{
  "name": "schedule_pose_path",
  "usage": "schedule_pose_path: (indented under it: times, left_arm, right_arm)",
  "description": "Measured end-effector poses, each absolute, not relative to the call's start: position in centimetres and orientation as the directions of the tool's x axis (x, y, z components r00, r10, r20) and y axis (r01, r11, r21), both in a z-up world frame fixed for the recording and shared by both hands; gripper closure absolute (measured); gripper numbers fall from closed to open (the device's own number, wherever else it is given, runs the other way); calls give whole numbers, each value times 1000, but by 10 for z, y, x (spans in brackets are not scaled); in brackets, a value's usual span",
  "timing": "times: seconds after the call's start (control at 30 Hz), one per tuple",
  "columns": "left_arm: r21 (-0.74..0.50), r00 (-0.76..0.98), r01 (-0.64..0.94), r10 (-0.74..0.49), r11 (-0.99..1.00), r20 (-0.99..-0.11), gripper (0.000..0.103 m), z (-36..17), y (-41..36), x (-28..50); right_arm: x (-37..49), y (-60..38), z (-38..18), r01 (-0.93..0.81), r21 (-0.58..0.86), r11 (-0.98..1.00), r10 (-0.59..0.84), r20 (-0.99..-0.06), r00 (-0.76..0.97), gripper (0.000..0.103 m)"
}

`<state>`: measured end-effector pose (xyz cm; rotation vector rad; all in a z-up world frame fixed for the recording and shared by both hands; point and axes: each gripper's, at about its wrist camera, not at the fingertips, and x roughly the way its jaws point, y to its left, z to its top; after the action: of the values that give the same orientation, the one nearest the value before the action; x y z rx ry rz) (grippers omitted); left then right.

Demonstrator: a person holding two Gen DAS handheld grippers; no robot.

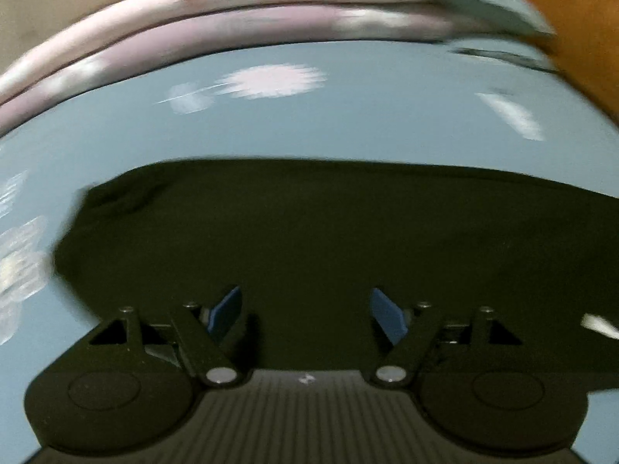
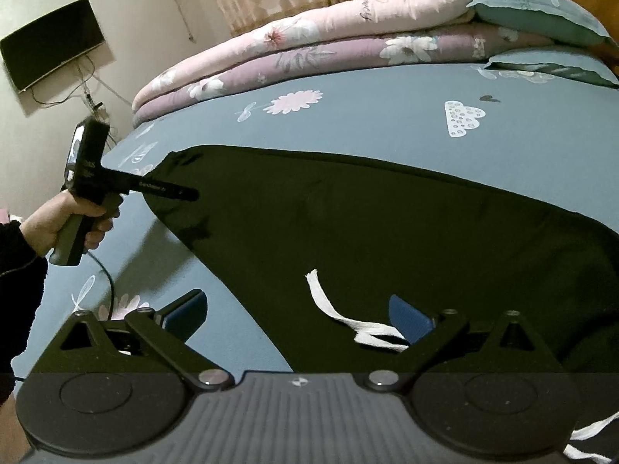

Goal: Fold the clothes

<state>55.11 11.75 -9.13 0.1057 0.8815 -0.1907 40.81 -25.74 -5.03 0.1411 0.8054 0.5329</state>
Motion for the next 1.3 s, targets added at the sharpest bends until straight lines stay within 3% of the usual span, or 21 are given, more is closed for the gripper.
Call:
schedule_pose_path:
  times: [0.17,0.3,0.5,0.73,0.9,1.3]
  left_arm:
    - [32,577,262,-130,965,-806,27,-113,95,554]
    - [57,579,196,-69,979,-813,21,-121,109,555]
    - [29,596,108,-41,994,-802,25,-93,128,543]
    - [13,643,119,-67,993,-763,24,-30,124,508]
    - [-17,649,151,-112,988,-753,24,-14,109,481]
    - [13,666,312,-209,950,-716,23,-7,43,362]
  right_arm:
    - [405,-259,-46,-408,319,856,512,-635,578,1]
    - [405,-262,-43,-400,322,858,510,-629,587,0]
    - [398,-262,-31,-407,321,855,516,-610,602,0]
    - [361,-265,13,-452,327,830,557,-513,653,0]
    - [333,-265,33,-489,334,806,592,-462,660,0]
    - [252,-298,14,-294,349,890,452,-579,678,0]
